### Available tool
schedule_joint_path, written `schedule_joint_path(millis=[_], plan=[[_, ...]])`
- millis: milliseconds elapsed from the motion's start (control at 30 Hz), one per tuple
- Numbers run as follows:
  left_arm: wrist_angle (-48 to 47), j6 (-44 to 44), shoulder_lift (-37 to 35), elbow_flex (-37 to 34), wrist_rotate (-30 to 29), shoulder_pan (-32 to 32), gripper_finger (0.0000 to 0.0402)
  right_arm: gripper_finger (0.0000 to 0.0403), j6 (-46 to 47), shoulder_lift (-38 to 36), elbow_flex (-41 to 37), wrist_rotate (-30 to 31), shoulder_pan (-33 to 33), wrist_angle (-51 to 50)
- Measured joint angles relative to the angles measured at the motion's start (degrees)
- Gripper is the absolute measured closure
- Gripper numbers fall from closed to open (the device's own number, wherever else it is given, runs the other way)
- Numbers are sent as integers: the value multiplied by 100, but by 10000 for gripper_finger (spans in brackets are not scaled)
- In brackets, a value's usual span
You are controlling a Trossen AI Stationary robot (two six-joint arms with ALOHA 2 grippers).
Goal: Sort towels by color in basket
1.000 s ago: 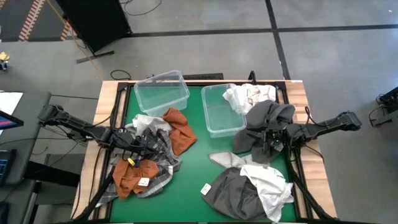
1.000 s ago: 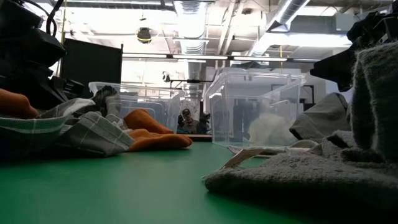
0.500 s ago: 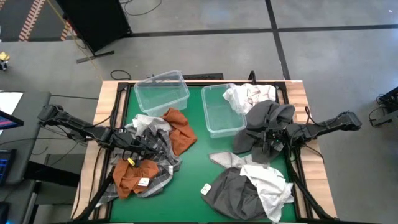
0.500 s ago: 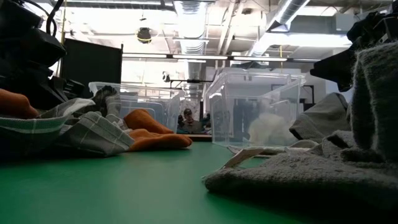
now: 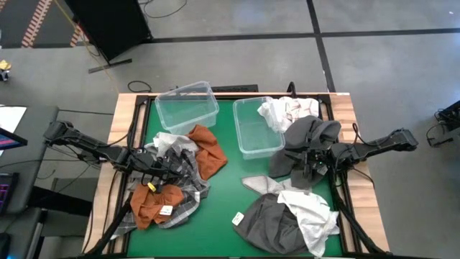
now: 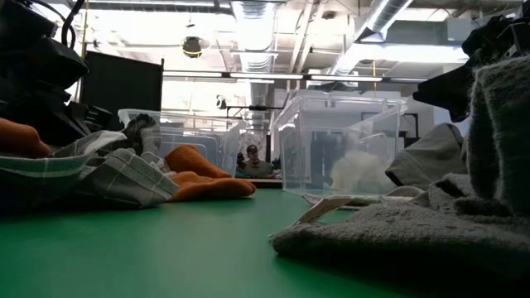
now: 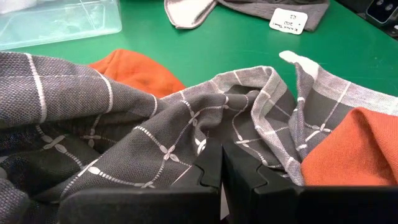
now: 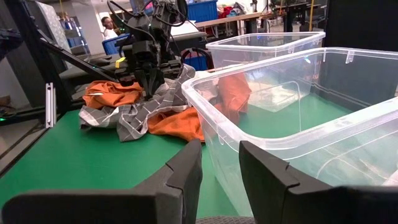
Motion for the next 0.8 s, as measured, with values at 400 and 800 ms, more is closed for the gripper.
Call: schedule_joint_path(millis=[400,800], plan=[[-1,0,0,1,1,0,401,265,0,-2,1,60,-83,257],[-1,-2,0,1,1,0,401,265,620,0,1,76,-290,1355]])
